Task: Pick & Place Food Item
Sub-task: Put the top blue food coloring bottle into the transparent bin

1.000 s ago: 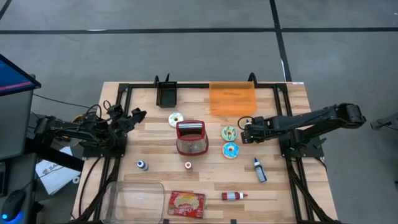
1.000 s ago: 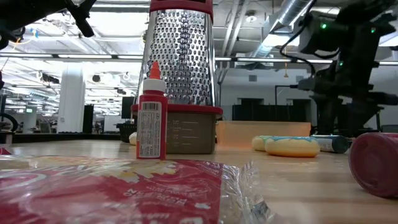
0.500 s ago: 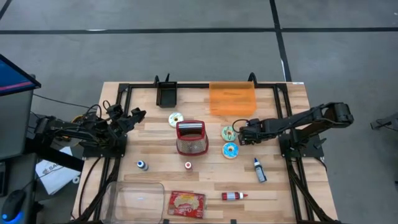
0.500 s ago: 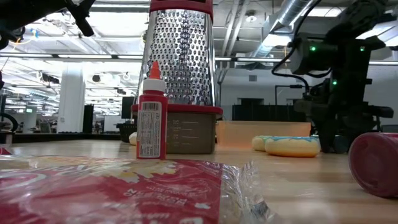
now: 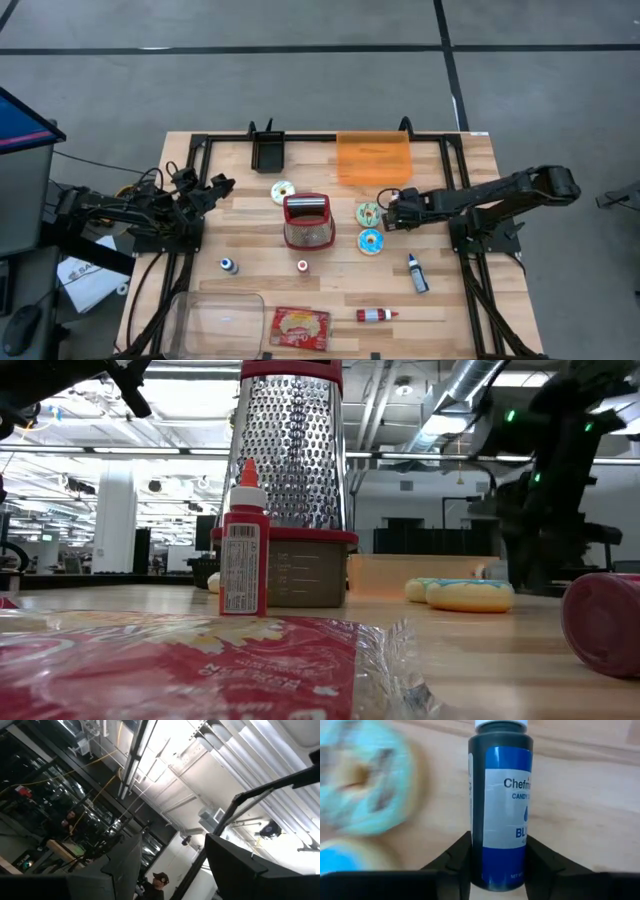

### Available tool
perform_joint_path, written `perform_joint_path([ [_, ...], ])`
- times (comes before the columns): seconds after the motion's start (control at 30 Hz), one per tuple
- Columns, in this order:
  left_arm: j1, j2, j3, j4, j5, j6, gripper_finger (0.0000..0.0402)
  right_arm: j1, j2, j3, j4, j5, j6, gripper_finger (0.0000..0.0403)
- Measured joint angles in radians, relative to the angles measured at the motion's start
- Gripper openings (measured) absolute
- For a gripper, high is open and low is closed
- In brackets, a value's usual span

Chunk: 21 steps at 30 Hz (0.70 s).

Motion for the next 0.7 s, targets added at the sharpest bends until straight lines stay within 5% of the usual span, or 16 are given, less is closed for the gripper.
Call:
perform_joint_path([
  [0.2, -0.001, 0.000, 0.001, -0.003, 0.046, -0.064, 0.0214, 0.139, -0.217, 0.051, 0.016, -0.060, 0.046, 0.0159],
  [0.37, -0.019, 0.012, 0.084, -0.136, 0.093, -0.060, 0.0214, 0.294, -0.350, 0.116, 0.054, -0.060, 0.151, 0.0137],
  [0.7, -0.050, 0.158, 0.414, -0.410, 0.181, 0.040, 0.0214, 0.498, -0.335, 0.311, 0.207, -0.091, 0.198, 0.0135],
])
